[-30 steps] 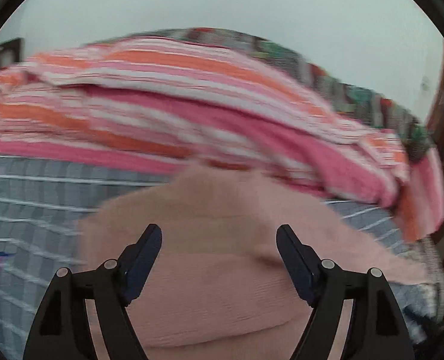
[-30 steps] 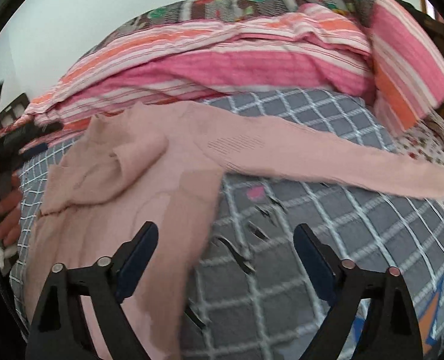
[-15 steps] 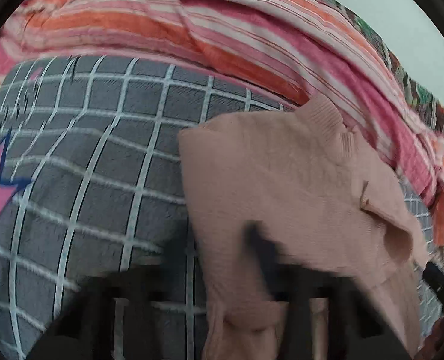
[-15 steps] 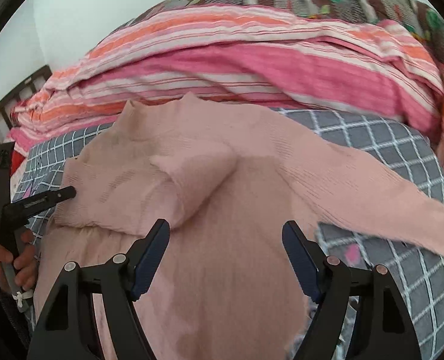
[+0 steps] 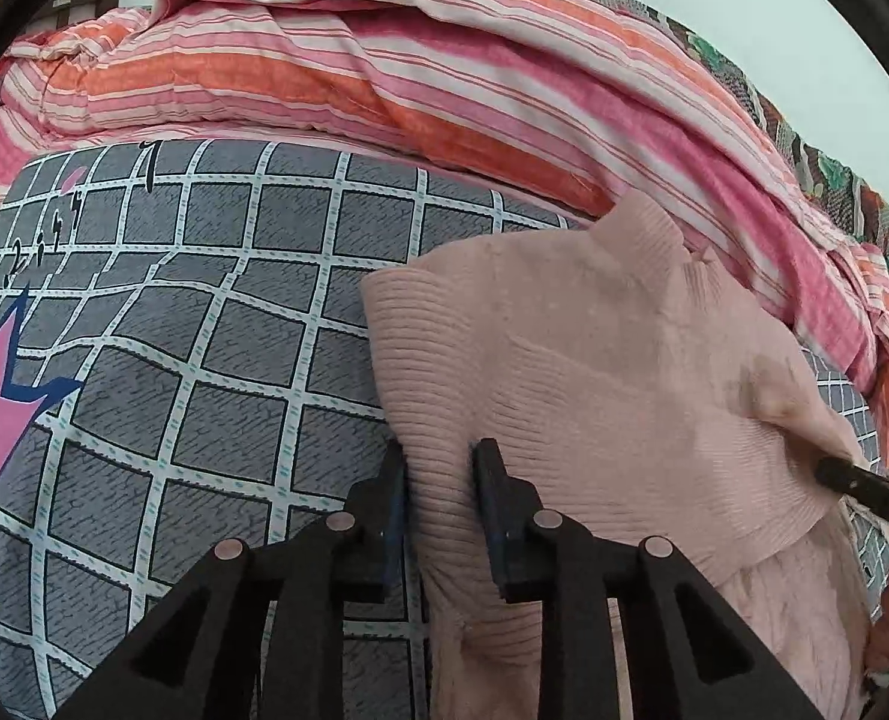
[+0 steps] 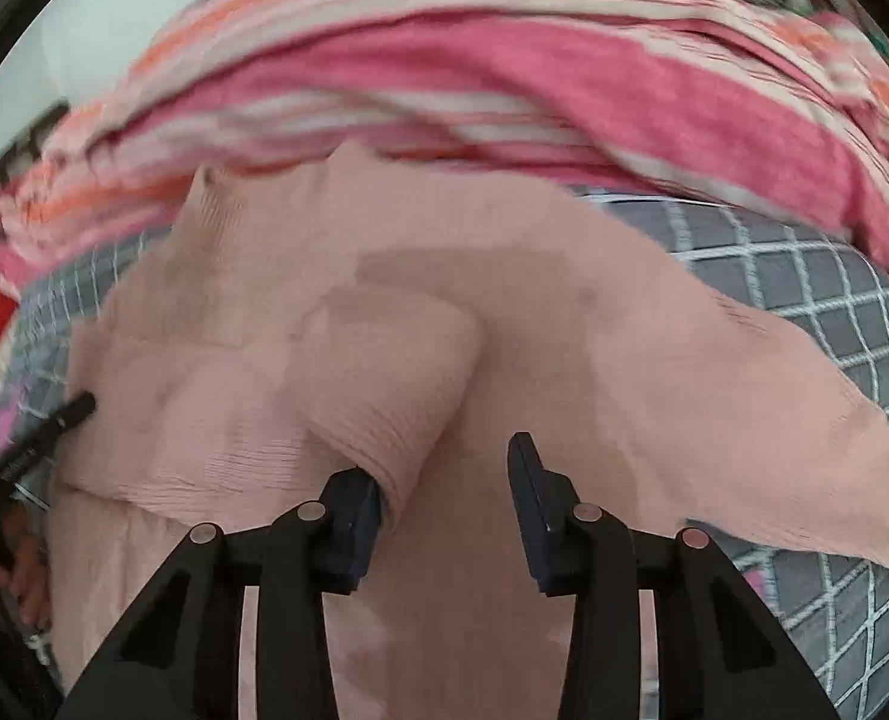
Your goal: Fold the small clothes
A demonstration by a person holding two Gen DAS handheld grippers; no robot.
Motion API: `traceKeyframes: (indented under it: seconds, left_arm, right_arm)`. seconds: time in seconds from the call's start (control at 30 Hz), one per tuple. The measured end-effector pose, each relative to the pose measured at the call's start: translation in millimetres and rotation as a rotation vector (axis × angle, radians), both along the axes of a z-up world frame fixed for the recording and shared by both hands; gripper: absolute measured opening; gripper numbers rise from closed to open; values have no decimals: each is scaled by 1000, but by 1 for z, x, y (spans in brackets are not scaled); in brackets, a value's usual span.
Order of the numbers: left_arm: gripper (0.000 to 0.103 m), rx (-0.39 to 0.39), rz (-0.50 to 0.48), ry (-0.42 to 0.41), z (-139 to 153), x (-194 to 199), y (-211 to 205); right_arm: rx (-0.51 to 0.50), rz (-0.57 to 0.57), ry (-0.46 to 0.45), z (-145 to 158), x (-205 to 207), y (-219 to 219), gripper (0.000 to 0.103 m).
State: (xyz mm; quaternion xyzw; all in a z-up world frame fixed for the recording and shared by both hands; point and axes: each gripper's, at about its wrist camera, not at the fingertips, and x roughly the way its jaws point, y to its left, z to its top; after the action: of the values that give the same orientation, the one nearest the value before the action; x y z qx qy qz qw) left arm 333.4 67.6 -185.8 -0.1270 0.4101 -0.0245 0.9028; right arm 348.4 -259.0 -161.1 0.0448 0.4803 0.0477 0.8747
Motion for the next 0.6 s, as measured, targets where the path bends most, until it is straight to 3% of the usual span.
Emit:
traceKeyframes:
  seconds: [0.2, 0.3, 0.43, 0.5, 0.6]
  left_arm:
    - [25, -11, -3, -3, -3, -3, 2]
    - [25, -12, -7, -5, -4, -6, 5]
    - [15, -23, -16, -22, 2, -6, 8]
    - [16, 1, -11, -22, 2, -7, 5]
    - [22, 43, -12, 9, 2, -3, -1]
  right_arm:
    - [-65, -17, -16, 6, -13, -44, 45]
    - [-32, -17, -6, -4, -17, -57, 44]
    - [-43, -60, -38, -11, -22, -64, 10]
    - [-26, -69, -56, -10, -23, -66, 10]
    - [-4, -72, -14, -20, -25, -73, 10]
